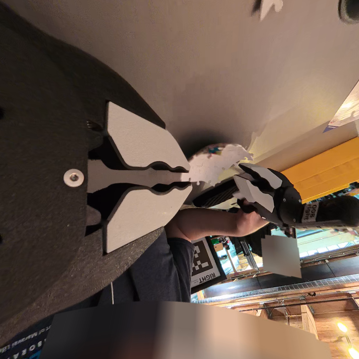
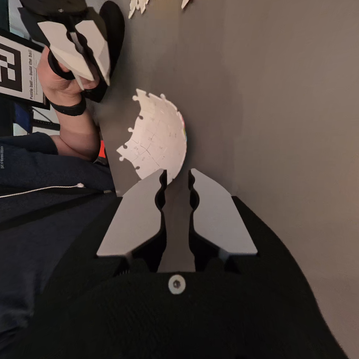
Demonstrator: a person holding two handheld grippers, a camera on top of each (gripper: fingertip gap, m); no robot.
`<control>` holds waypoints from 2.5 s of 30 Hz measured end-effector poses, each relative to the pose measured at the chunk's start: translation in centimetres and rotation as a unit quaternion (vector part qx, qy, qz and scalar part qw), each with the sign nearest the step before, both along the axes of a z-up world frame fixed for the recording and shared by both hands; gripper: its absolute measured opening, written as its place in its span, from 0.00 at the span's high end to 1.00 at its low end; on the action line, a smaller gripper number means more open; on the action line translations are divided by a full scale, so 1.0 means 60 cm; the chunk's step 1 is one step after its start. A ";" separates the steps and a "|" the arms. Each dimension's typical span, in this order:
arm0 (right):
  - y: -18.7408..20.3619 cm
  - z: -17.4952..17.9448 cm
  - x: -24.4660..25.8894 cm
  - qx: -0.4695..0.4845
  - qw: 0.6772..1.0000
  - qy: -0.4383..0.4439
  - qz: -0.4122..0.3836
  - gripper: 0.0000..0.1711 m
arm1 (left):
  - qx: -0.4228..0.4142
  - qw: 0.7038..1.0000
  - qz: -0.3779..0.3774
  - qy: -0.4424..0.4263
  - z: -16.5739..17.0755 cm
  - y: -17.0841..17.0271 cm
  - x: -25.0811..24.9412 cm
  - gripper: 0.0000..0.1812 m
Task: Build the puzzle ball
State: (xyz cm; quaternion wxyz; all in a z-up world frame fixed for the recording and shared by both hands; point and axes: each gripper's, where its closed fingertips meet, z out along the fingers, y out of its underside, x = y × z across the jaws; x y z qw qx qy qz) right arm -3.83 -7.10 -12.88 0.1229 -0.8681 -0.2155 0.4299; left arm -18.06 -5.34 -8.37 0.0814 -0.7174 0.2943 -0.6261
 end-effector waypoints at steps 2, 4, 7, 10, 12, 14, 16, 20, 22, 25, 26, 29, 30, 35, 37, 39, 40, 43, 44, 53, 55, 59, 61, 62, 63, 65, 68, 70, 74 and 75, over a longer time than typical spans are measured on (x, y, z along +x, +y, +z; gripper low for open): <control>0.003 -0.002 0.001 0.018 1.000 0.009 -0.016 0.88 | 0.019 1.000 0.022 0.005 0.009 0.005 -0.042 0.96; 0.004 -0.004 0.001 0.039 0.999 0.017 -0.024 0.88 | 0.049 0.997 0.057 0.024 0.012 0.017 -0.092 0.96; 0.010 -0.007 0.005 0.083 0.996 0.007 -0.034 0.89 | 0.115 0.986 0.105 0.063 0.015 0.033 -0.163 0.95; 0.023 0.001 0.009 0.122 0.991 0.006 -0.050 0.89 | 0.194 0.969 0.139 0.067 0.032 0.039 -0.207 0.94; 0.024 0.003 0.008 0.118 0.992 0.007 -0.048 0.90 | 0.234 0.958 0.155 0.056 0.042 0.039 -0.221 0.93; 0.025 0.004 0.006 0.118 0.992 0.003 -0.043 0.92 | 0.254 0.953 0.157 0.049 0.045 0.035 -0.226 0.91; 0.029 0.004 0.002 0.125 0.991 -0.004 -0.039 0.93 | 0.263 0.952 0.152 0.043 0.046 0.030 -0.225 0.90; 0.033 0.003 -0.012 0.126 0.992 -0.014 -0.025 0.94 | 0.270 0.951 0.145 0.034 0.050 0.023 -0.217 0.90; 0.038 0.002 -0.017 0.131 0.991 -0.020 -0.019 0.95 | 0.268 0.953 0.141 0.024 0.056 0.018 -0.213 0.90; 0.047 -0.001 -0.023 0.132 0.991 -0.032 -0.010 0.95 | 0.266 0.955 0.134 0.020 0.059 0.012 -0.210 0.90; 0.051 0.000 -0.026 0.136 0.990 -0.034 -0.007 0.95 | 0.266 0.955 0.133 0.022 0.059 0.010 -0.209 0.90; 0.068 0.009 -0.033 0.154 0.987 -0.036 -0.003 0.95 | 0.264 0.955 0.132 0.022 0.057 0.003 -0.210 0.90; 0.071 0.013 -0.034 0.156 0.987 -0.036 -0.001 0.95 | 0.262 0.956 0.132 0.021 0.057 0.001 -0.210 0.90; 0.074 0.027 -0.026 0.169 0.985 -0.039 -0.008 0.95 | 0.253 0.958 0.135 0.012 0.055 -0.009 -0.213 0.90; 0.070 0.026 -0.017 0.177 0.983 -0.045 -0.014 0.95 | 0.251 0.958 0.137 0.004 0.058 -0.011 -0.215 0.90; 0.072 0.044 -0.009 0.232 0.972 -0.039 -0.025 0.96 | 0.253 0.957 0.141 -0.013 0.065 -0.011 -0.217 0.90; 0.075 0.068 -0.007 0.293 0.955 -0.031 -0.030 0.97 | 0.258 0.955 0.145 -0.021 0.070 -0.009 -0.217 0.90; 0.066 0.176 0.004 0.509 0.858 -0.007 -0.065 0.96 | 0.294 0.942 0.154 -0.044 0.090 -0.003 -0.216 0.90; 0.064 0.208 0.013 0.566 0.819 -0.004 -0.094 0.91 | 0.311 0.936 0.156 -0.052 0.098 -0.002 -0.213 0.89; 0.093 0.225 0.042 0.550 0.828 -0.006 -0.106 0.79 | 0.377 0.903 0.187 -0.092 0.125 0.026 -0.185 0.82; 0.106 0.232 0.053 0.572 0.813 -0.032 -0.102 0.82 | 0.413 0.883 0.213 -0.074 0.129 0.037 -0.191 0.83; 0.139 0.237 0.073 0.583 0.804 -0.045 -0.103 0.83 | 0.508 0.813 0.285 -0.016 0.136 0.066 -0.217 0.79; 0.161 0.226 0.085 0.575 0.809 -0.038 -0.121 0.82 | 0.539 0.779 0.321 0.000 0.144 0.079 -0.228 0.77; 0.171 0.218 0.090 0.567 0.812 -0.028 -0.134 0.82 | 0.544 0.774 0.325 0.006 0.145 0.083 -0.229 0.77; 0.177 0.207 0.093 0.558 0.817 -0.014 -0.144 0.82 | 0.541 0.776 0.323 0.013 0.142 0.086 -0.229 0.77; 0.181 0.187 0.098 0.541 0.826 0.011 -0.158 0.87 | 0.533 0.782 0.321 0.032 0.135 0.095 -0.229 0.75; 0.176 0.173 0.106 0.531 0.829 0.023 -0.173 0.90 | 0.550 0.773 0.314 0.048 0.136 0.104 -0.229 0.74; 0.179 0.166 0.119 0.542 0.821 -0.004 -0.179 0.91 | 0.561 0.764 0.315 0.051 0.140 0.111 -0.230 0.76; 0.177 0.167 0.116 0.549 0.818 0.007 -0.170 0.91 | 0.531 0.782 0.322 0.048 0.137 0.134 -0.228 0.79; 0.175 0.165 0.113 0.546 0.821 0.012 -0.165 0.91 | 0.525 0.787 0.322 0.045 0.136 0.138 -0.227 0.79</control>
